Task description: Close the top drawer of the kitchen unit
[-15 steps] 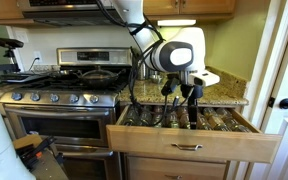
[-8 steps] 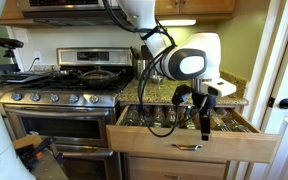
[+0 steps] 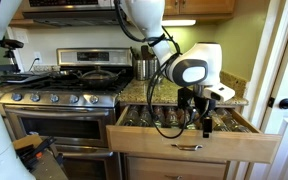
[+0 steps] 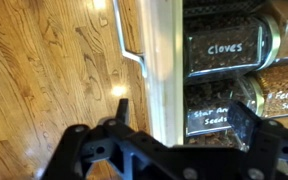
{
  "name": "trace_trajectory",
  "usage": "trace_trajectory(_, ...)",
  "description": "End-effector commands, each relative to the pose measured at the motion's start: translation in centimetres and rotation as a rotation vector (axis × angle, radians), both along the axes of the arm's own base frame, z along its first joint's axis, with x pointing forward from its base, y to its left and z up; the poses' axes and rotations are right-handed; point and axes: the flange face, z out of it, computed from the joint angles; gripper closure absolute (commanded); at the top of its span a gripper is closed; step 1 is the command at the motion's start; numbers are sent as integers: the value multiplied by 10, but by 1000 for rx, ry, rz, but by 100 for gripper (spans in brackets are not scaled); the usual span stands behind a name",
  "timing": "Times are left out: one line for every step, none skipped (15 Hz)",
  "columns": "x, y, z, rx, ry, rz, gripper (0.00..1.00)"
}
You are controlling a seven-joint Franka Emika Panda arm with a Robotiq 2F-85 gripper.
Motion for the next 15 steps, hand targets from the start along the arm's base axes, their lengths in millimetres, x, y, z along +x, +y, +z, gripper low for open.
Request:
trace_trajectory(16, 1, -11, 29, -25, 37, 0)
trace_trajectory(19, 2, -13, 32, -28, 44, 0)
trace_trajectory(22, 3, -16, 36, -29, 49, 0)
trace_trajectory(25, 3, -16, 36, -33, 54, 0)
trace_trajectory(26, 2, -16, 37, -37, 60, 0)
trace_trajectory(29, 4, -13, 37, -47, 70, 0)
trace_trajectory(32, 5, -11, 37, -53, 79, 0)
trace_trajectory(35, 7, -8, 40, -62, 89, 0)
trace_trajectory(38, 9, -7, 42, -68, 98, 0)
trace_trajectory(42, 12, -6, 44, -73, 108, 0)
trace_trajectory(46, 15, -6, 50, -76, 116, 0)
trace_trajectory(50, 18, -6, 53, -80, 125, 0)
trace_trajectory(54, 22, -5, 55, -85, 133, 0)
trace_trajectory(59, 26, -5, 54, -89, 141, 0)
trace_trajectory(65, 30, -5, 55, -95, 149, 0)
